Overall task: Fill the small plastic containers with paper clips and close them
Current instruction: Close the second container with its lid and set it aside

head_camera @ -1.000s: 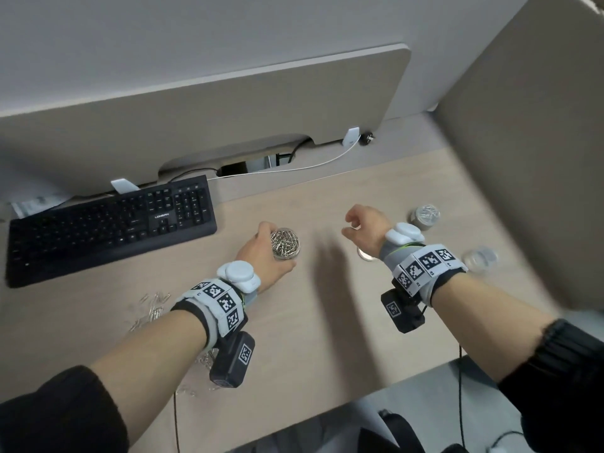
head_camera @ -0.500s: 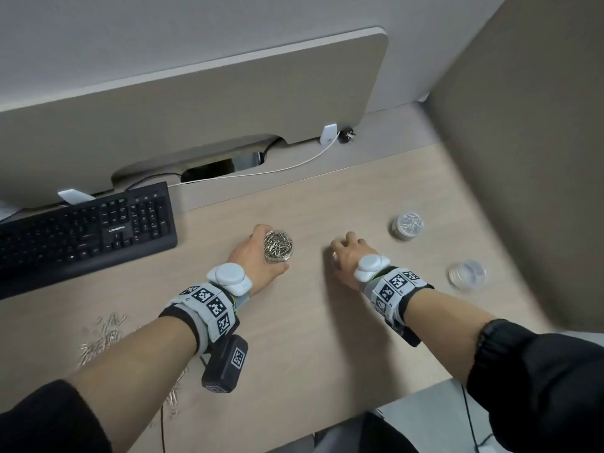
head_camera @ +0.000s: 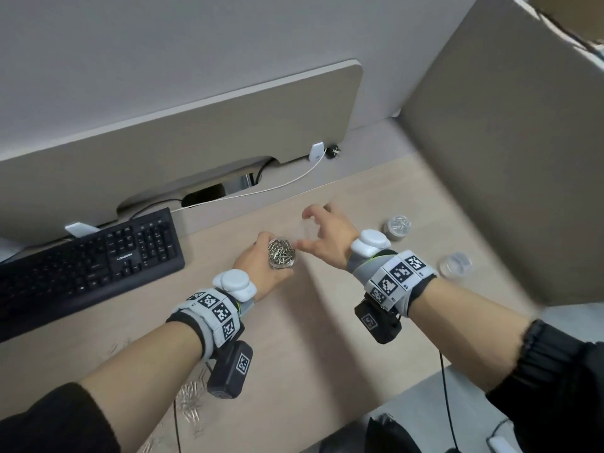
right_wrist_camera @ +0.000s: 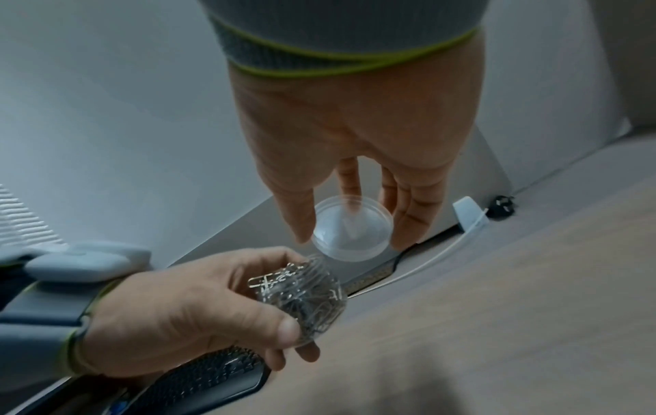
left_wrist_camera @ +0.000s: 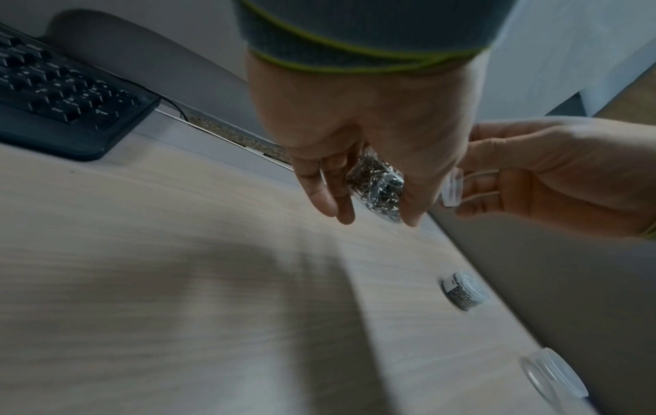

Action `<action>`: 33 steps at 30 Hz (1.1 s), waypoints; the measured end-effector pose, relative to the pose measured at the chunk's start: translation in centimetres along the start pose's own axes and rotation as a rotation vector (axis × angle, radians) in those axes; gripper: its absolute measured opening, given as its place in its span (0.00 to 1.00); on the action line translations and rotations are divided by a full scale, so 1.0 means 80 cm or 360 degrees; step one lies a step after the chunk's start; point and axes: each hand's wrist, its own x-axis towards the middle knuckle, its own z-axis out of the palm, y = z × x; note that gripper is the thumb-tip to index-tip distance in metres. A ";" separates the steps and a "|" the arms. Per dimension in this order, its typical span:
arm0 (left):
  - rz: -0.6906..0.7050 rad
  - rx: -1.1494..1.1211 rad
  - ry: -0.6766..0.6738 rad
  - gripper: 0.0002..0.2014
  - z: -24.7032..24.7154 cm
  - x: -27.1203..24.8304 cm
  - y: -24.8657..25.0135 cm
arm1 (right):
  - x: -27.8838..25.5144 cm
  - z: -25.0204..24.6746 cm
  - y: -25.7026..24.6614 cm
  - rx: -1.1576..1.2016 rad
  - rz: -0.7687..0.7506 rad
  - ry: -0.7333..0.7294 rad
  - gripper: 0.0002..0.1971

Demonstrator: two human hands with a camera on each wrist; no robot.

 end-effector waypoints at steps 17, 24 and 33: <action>0.0004 -0.0257 -0.0008 0.26 -0.036 -0.051 -0.003 | -0.041 0.034 -0.068 0.0043 -0.0241 -0.0056 0.19; 0.0035 -0.0371 0.0007 0.26 -0.044 -0.060 -0.010 | -0.055 0.039 -0.075 -0.0059 -0.0308 -0.0109 0.18; 0.0040 -0.0536 -0.0062 0.27 -0.044 -0.056 -0.016 | -0.059 0.021 -0.083 -0.0069 -0.0330 -0.0253 0.13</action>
